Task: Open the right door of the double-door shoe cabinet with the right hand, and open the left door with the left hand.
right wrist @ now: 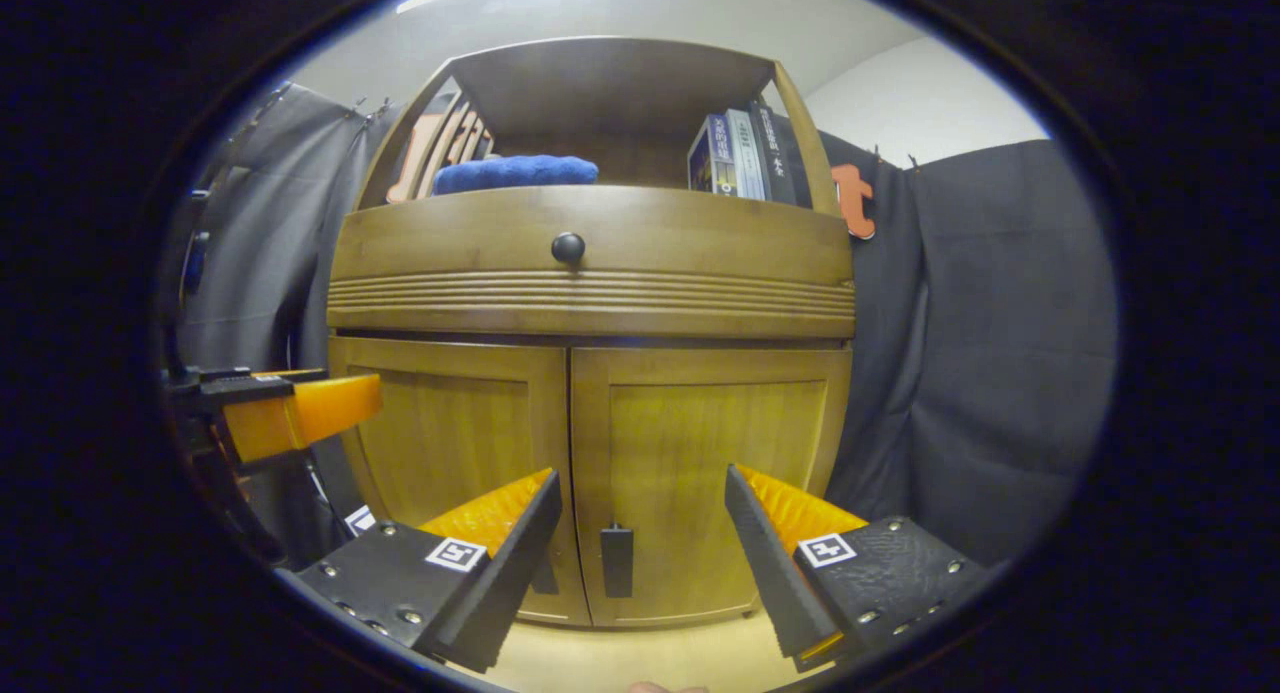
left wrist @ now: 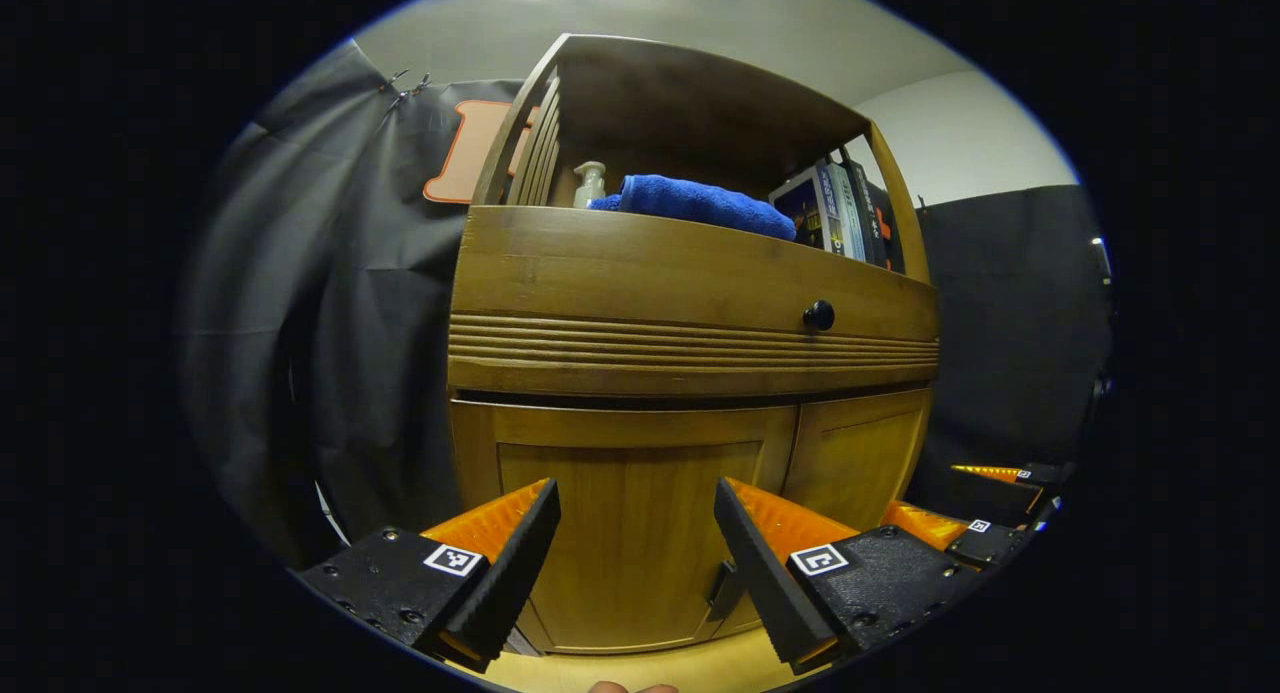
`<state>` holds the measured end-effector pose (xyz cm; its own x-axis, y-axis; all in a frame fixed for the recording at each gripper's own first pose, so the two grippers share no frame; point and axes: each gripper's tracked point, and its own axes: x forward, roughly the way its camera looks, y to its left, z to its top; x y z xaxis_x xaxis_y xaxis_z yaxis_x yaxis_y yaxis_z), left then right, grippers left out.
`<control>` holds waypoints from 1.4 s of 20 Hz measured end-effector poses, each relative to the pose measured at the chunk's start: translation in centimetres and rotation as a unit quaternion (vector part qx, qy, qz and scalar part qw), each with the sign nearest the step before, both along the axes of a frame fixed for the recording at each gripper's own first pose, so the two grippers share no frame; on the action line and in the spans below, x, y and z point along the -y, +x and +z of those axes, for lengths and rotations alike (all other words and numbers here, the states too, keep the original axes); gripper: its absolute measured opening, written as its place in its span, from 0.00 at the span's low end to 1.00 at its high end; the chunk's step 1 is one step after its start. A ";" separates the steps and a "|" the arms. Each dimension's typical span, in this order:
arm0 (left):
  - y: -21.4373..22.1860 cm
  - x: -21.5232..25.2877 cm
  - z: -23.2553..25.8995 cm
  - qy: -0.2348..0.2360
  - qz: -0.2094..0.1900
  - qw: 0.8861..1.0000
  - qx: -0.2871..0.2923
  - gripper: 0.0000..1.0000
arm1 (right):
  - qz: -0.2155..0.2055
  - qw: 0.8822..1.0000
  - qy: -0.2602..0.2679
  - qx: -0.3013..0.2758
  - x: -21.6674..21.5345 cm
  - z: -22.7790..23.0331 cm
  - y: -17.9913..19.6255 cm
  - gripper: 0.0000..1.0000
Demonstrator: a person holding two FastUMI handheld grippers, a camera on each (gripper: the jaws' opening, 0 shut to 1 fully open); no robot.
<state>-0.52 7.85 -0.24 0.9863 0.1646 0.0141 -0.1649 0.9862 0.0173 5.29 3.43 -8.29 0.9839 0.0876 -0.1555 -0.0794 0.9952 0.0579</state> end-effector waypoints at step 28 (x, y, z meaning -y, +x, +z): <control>-1.3 -7.0 -0.9 0.025 0.089 0.996 -0.014 0.96 | -0.038 0.990 0.021 -0.132 -3.4 -14.3 7.3 0.27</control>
